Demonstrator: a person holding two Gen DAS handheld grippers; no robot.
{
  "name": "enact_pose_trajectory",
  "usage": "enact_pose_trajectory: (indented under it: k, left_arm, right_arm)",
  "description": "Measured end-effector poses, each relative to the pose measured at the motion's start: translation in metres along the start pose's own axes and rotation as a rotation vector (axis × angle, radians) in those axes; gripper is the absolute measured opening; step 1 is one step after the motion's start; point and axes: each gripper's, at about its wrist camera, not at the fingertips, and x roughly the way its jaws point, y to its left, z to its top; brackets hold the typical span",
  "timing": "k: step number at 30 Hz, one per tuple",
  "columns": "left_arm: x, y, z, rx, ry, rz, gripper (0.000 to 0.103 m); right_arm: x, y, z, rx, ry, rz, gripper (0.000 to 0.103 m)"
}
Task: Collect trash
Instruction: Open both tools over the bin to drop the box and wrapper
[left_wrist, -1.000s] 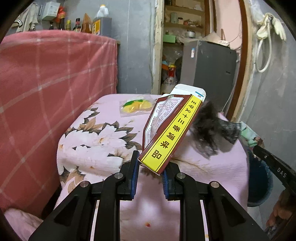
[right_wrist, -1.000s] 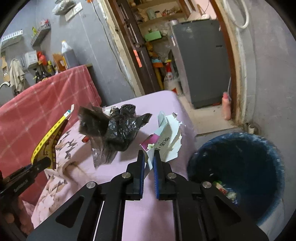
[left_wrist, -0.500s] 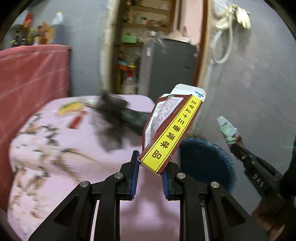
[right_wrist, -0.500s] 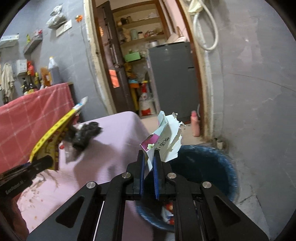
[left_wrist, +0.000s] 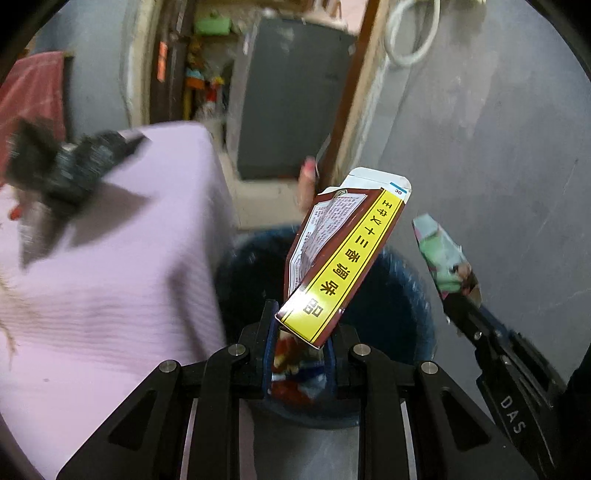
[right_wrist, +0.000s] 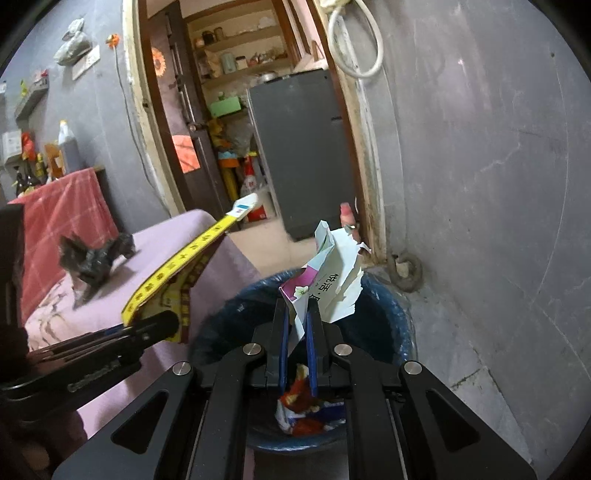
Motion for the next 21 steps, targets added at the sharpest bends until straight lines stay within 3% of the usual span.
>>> enact_pose_trajectory:
  k: [4, 9, 16, 21]
  left_arm:
    - [0.03, 0.002, -0.002, -0.022, 0.099, -0.009, 0.019]
    - [0.046, 0.012, -0.002, -0.059, 0.153, -0.017, 0.019]
    - [0.041, 0.018, 0.002, -0.041, 0.096, -0.058, 0.021]
    - [0.009, 0.02, -0.003, -0.058, -0.019, -0.091, 0.037]
  right_arm:
    - [0.014, -0.007, -0.006, 0.013, 0.053, -0.003, 0.007]
    - [0.021, -0.014, -0.008, 0.034, 0.086, -0.013, 0.009]
    - [0.019, -0.019, -0.003, 0.045, 0.092, -0.009, 0.011]
    - [0.012, -0.02, 0.002, 0.047, 0.077, 0.002, 0.012]
